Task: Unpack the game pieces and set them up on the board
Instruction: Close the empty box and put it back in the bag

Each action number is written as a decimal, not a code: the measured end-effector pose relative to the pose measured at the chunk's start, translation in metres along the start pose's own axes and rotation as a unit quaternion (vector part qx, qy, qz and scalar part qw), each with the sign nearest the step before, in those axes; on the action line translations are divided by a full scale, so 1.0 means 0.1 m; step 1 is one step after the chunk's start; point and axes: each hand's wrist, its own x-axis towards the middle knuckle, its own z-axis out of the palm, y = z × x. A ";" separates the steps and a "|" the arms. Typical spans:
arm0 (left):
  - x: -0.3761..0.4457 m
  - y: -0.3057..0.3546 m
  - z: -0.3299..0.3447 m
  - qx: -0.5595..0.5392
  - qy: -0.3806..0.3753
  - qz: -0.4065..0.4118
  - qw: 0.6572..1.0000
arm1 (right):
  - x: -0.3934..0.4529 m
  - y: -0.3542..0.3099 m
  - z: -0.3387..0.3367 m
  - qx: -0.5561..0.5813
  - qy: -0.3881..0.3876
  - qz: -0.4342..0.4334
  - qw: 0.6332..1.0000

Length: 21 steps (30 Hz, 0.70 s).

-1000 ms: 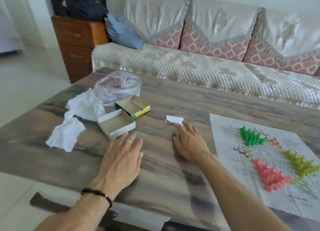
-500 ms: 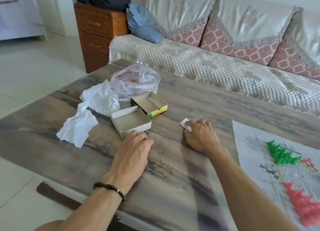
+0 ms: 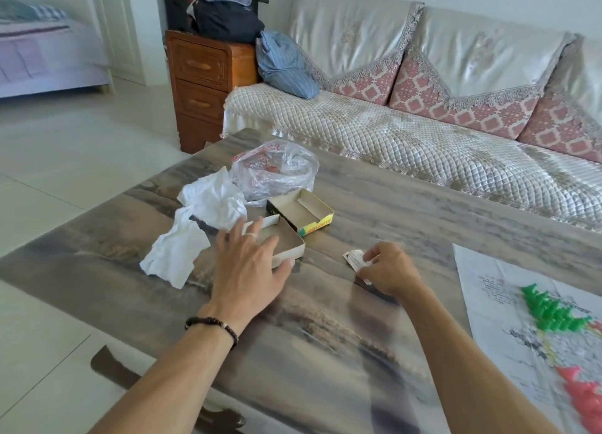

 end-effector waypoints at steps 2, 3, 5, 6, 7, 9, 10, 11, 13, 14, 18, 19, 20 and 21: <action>-0.08 -0.05 0.06 -0.022 -0.030 -0.040 0.999 | -0.05 0.03 0.04 0.033 0.031 -0.015 0.999; -0.10 -0.07 0.08 -0.052 -0.042 -0.047 0.997 | -0.06 0.04 0.04 0.057 0.034 -0.013 0.998; -0.12 -0.09 0.08 -0.092 -0.039 -0.034 0.994 | -0.10 0.01 0.04 0.116 0.032 -0.005 0.993; -0.13 -0.09 0.07 -0.103 -0.030 -0.020 0.994 | -0.13 -0.02 0.03 0.154 0.039 -0.004 0.987; -0.15 -0.09 0.05 -0.114 -0.023 -0.010 0.993 | -0.16 -0.07 0.03 0.199 0.058 -0.010 0.978; -0.17 -0.09 0.02 -0.128 -0.020 0.007 0.992 | -0.20 -0.23 -0.01 0.280 0.106 -0.046 0.953; -0.17 -0.09 0.01 -0.133 -0.025 0.015 0.991 | -0.23 -0.34 -0.02 0.301 0.113 -0.075 0.944; -0.18 -0.08 0.00 -0.137 -0.035 0.020 0.990 | -0.25 -0.45 -0.01 0.307 0.107 -0.109 0.939; -0.19 -0.09 -0.01 -0.148 -0.053 0.017 0.987 | -0.27 -0.66 0.05 0.266 0.065 -0.170 0.947; -0.20 -0.11 -0.02 -0.155 -0.056 0.013 0.986 | -0.27 -0.74 0.11 0.222 0.029 -0.191 0.956; -0.20 -0.15 -0.02 -0.176 -0.044 0.011 0.983 | -0.12 -0.81 0.28 0.077 0.036 -0.233 0.969; -0.19 -0.17 -0.02 -0.176 -0.043 0.016 0.983 | -0.05 -0.79 0.27 0.061 0.087 -0.233 0.967; -0.18 -0.17 -0.01 -0.173 -0.046 0.019 0.984 | 0.02 -0.76 0.25 0.040 0.117 -0.226 0.966; -0.16 -0.17 0.00 -0.166 -0.053 0.021 0.985 | 0.09 -0.73 0.24 0.006 0.119 -0.217 0.969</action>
